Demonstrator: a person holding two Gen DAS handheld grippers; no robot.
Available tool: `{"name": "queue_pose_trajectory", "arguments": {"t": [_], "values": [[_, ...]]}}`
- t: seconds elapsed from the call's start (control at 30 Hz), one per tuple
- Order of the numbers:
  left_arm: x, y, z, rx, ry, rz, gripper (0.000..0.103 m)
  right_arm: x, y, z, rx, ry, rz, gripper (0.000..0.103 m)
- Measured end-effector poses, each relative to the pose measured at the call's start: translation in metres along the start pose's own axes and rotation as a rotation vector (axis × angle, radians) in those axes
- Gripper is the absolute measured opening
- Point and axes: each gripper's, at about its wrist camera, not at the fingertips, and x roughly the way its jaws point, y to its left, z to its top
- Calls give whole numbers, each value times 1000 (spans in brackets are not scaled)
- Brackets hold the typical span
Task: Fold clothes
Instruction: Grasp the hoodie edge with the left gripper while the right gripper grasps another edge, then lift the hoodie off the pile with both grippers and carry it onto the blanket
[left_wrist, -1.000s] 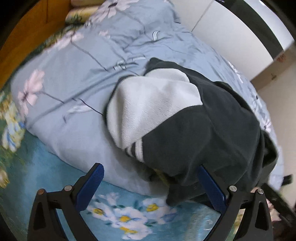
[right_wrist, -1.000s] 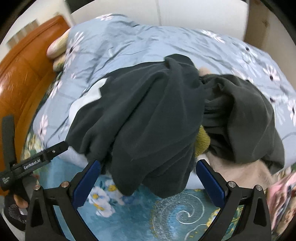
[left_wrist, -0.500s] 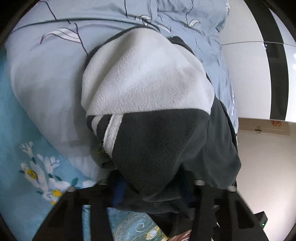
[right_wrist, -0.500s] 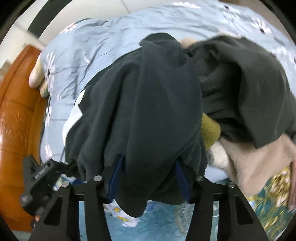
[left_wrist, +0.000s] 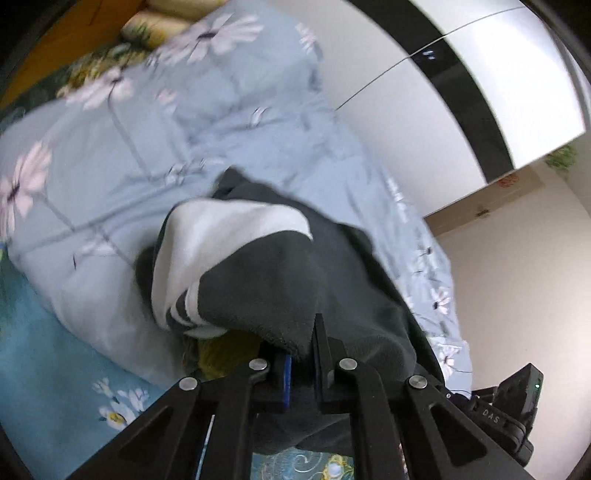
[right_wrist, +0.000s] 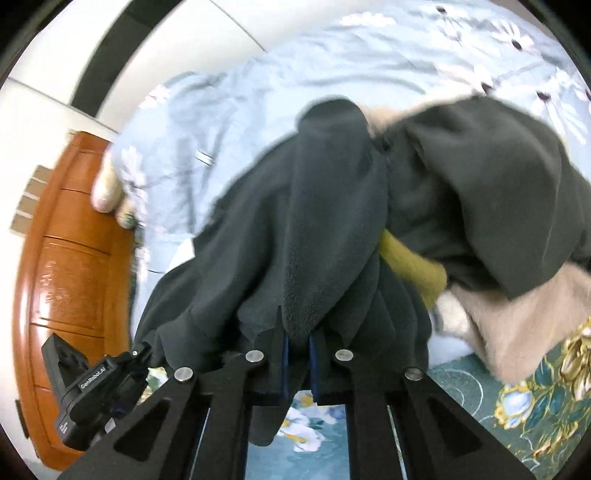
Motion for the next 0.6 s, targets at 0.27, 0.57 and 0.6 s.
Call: {"name": "queue_pose_trajectory", "arguments": {"t": [0.27, 0.57, 0.6], "values": [[-90, -54, 5, 135, -108, -91, 8, -84, 27, 1, -58, -106, 149, 8], [-194, -111, -30, 270, -218, -152, 8, -189, 61, -20, -133, -210, 286, 8], [-210, -118, -37, 279, -233, -160, 8, -203, 64, -25, -145, -223, 300, 8]]}}
